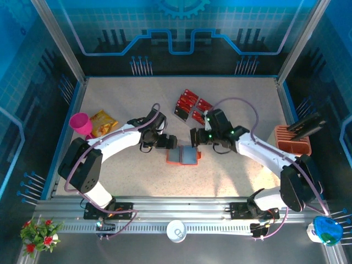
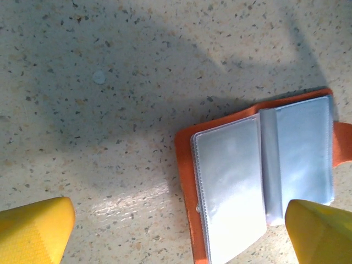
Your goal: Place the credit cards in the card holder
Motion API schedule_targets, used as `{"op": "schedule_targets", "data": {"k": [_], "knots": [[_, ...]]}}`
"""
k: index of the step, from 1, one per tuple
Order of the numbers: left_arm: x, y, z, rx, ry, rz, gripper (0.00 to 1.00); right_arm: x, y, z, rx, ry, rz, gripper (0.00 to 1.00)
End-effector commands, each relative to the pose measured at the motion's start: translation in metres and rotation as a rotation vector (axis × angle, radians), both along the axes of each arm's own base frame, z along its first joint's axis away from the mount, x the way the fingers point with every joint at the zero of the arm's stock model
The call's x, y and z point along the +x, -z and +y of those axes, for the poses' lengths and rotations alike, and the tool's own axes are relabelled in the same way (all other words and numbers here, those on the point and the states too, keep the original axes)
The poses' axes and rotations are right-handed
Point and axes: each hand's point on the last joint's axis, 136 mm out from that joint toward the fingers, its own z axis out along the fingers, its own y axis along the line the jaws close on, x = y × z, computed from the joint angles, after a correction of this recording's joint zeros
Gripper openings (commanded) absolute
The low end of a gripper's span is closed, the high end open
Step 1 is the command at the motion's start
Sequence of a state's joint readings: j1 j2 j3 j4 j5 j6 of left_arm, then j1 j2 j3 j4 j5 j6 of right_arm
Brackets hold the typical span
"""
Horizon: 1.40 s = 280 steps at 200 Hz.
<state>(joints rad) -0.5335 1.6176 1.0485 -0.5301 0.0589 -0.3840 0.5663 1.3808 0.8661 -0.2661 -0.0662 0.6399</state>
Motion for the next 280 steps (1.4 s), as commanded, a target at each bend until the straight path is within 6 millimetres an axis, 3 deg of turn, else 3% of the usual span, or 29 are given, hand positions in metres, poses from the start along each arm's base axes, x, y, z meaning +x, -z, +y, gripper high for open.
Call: {"op": "schedule_targets", "data": {"k": [1,30,74,280], "knots": [[-0.004,0.008,0.011,0.085,0.025,0.01,0.99,0.012,-0.023,0.026,0.305,0.094,-0.04,0.0],[-0.008,0.016,0.01,0.102,0.046,0.025,0.99,0.002,0.007,0.025,0.36,0.14,-0.012,0.0],[-0.014,0.025,0.003,0.113,0.086,0.035,0.99,-0.003,0.024,0.026,0.399,0.175,-0.027,0.0],[-0.04,0.066,0.032,0.27,0.069,0.115,0.99,-0.014,0.061,0.035,0.387,0.184,0.006,0.0]]}}
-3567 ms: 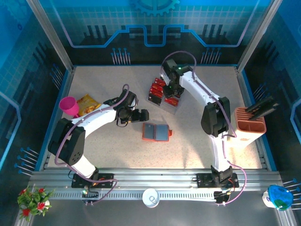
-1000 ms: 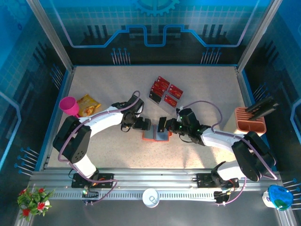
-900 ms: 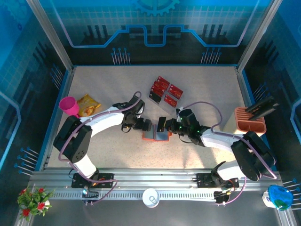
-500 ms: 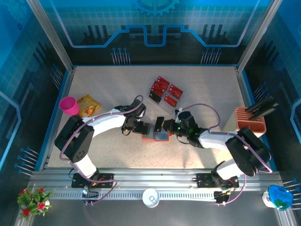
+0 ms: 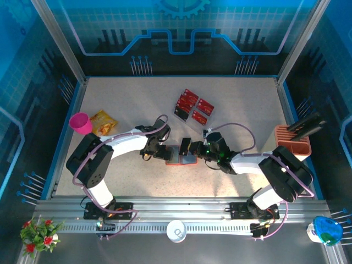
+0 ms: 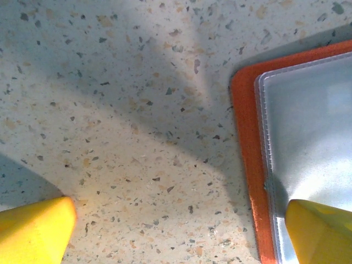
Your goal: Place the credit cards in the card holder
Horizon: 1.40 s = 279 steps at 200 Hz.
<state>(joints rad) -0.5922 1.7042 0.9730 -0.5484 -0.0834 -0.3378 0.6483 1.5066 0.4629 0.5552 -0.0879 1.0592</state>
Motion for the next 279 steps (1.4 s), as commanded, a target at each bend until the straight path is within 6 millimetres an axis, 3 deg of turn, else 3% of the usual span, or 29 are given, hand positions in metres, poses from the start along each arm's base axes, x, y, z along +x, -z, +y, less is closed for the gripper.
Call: {"op": "schedule_targets", "data": {"k": [1,89,191,279], "knots": [[-0.013,0.012,0.009,0.051,0.005,0.045,0.99,-0.002,0.006,0.001,-0.002,0.009,-0.002,0.0],[-0.016,0.016,0.011,0.051,0.003,0.055,0.99,-0.013,0.02,0.01,-0.003,-0.039,0.035,0.0],[-0.017,0.018,0.011,0.049,0.001,0.055,0.99,-0.034,0.039,0.008,-0.046,-0.098,0.135,0.0],[-0.016,0.018,0.01,0.047,-0.004,0.056,0.99,-0.041,0.045,0.011,-0.072,-0.148,0.204,0.0]]}}
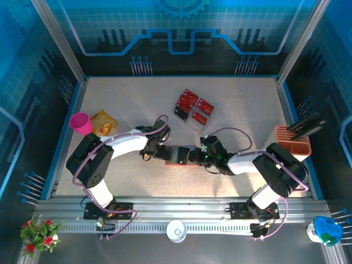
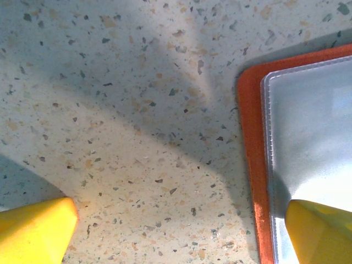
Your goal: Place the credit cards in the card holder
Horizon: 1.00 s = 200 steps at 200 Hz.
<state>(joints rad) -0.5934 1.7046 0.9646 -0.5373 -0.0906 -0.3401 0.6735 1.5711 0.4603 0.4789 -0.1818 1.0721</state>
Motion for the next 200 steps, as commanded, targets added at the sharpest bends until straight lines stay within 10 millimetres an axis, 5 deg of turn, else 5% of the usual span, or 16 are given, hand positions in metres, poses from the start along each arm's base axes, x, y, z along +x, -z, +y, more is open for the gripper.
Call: {"op": "schedule_targets", "data": {"k": [1,127,159,200], "knots": [[-0.016,0.017,0.009,0.043,-0.002,0.062,0.99,-0.01,0.009,0.004,-0.033,-0.06,0.049,0.0],[-0.012,0.013,0.004,0.023,-0.004,0.053,0.99,-0.003,0.023,0.036,-0.056,-0.203,0.165,0.0],[-0.003,-0.006,-0.003,-0.015,-0.02,0.02,0.99,0.003,0.006,0.033,-0.054,-0.207,0.147,0.26],[0.013,-0.043,-0.006,-0.106,-0.095,-0.045,0.99,0.012,-0.025,0.021,-0.085,-0.202,0.094,0.32]]}}
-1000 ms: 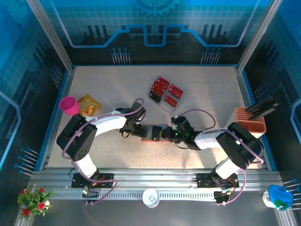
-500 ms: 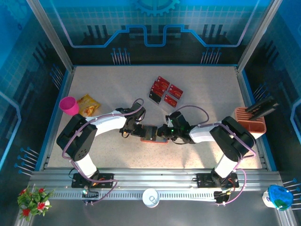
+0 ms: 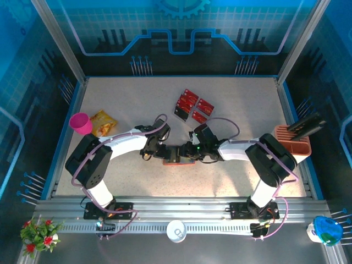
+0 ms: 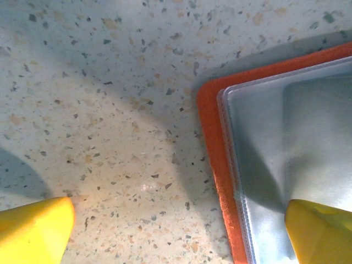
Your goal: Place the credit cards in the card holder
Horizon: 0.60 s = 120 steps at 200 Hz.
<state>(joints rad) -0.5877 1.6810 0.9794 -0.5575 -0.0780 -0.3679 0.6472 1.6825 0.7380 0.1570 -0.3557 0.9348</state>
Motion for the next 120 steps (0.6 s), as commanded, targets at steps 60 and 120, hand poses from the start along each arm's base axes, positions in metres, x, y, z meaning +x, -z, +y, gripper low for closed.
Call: {"op": "schedule_targets", "data": {"k": [60,120], "knots": [[0.012,-0.023,0.025,-0.051,-0.201,0.008,0.99,0.012,-0.023,-0.006,-0.131,-0.081,-0.043,0.18],[0.003,0.003,0.037,0.033,-0.211,0.095,0.99,0.015,-0.009,0.01,-0.202,-0.141,-0.034,0.11]]}}
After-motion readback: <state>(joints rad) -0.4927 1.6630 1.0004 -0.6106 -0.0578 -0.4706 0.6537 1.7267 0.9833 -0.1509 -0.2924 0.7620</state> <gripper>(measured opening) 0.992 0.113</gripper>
